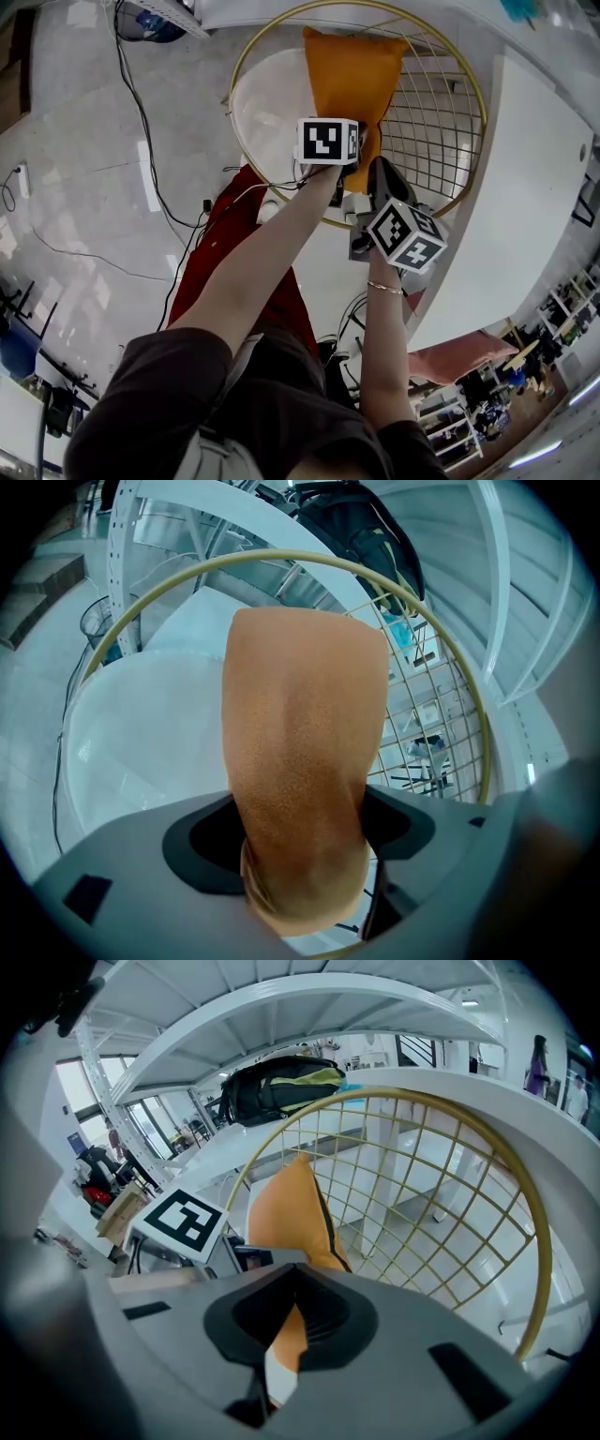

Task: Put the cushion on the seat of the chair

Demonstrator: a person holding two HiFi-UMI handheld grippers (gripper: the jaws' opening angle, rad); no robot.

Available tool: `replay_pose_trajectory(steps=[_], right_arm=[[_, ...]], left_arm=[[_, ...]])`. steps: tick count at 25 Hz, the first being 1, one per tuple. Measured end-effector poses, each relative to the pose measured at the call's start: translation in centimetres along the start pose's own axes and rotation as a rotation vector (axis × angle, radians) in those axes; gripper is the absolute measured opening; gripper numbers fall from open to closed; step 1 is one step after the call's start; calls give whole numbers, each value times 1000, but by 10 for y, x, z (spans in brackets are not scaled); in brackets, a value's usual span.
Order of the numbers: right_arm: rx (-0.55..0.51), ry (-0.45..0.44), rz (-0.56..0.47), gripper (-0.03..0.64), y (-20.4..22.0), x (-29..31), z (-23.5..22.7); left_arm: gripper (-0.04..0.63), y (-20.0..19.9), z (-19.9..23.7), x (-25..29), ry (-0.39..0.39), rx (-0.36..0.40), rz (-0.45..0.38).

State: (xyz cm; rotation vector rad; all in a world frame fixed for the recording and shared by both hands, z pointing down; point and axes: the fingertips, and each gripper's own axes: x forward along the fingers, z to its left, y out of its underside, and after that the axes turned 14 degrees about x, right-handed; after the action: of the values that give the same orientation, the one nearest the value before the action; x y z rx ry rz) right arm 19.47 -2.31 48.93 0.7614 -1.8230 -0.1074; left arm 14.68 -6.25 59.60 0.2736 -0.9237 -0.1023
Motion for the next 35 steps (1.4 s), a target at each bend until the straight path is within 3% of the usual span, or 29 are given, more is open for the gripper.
replay_pose_trajectory(steps=[22, 35], right_arm=[[23, 28, -2, 18, 2, -2, -10], [16, 39, -16, 18, 0, -9, -12]], left_arm=[[434, -1, 0, 9, -7, 65, 58], [451, -3, -2, 0, -23, 97, 50]])
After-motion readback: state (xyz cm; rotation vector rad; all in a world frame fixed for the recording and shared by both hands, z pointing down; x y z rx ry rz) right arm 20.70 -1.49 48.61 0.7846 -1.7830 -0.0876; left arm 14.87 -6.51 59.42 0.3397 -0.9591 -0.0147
